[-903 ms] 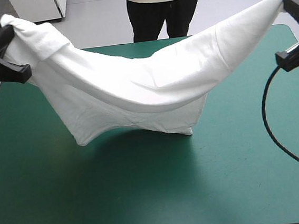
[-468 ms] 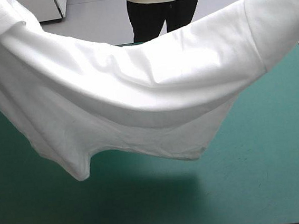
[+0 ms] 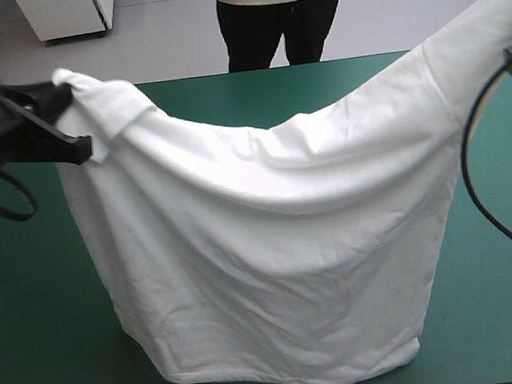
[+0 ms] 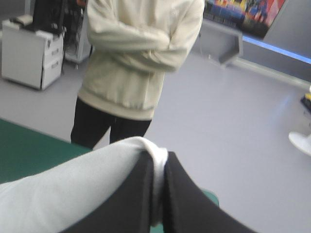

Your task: Fold the cloth

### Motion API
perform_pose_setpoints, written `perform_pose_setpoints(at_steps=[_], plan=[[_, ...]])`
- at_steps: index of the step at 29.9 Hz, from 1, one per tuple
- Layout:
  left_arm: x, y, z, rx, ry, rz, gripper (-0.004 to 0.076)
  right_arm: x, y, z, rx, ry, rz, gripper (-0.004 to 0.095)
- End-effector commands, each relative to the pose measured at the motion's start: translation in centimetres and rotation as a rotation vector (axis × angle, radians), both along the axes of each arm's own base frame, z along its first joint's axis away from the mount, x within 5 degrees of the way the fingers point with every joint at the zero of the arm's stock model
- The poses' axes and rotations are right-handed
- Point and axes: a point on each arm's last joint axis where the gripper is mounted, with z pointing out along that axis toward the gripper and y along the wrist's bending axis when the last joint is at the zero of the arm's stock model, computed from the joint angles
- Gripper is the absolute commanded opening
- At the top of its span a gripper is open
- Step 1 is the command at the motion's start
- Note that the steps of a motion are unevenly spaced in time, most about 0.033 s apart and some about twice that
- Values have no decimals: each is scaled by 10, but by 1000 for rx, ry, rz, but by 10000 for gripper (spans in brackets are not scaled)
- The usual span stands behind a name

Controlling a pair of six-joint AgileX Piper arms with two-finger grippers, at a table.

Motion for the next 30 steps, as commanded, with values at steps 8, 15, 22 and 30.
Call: perform_pose_setpoints(at_steps=[8, 15, 22, 30], plan=[[106, -28, -135, 12, 233, 54, -9, 142, 24, -110, -53, 394, -33, -17], [165, -40, -158, -8, 42, 96, -9, 203, 36, -140, -49, 309, -9, -18], [224, -43, -189, -25, 50, 135, -9, 249, 43, -163, -53, 244, -6, -17], [280, -20, -215, -59, 40, 227, -9, 312, 19, -219, 58, 268, -59, -17]])
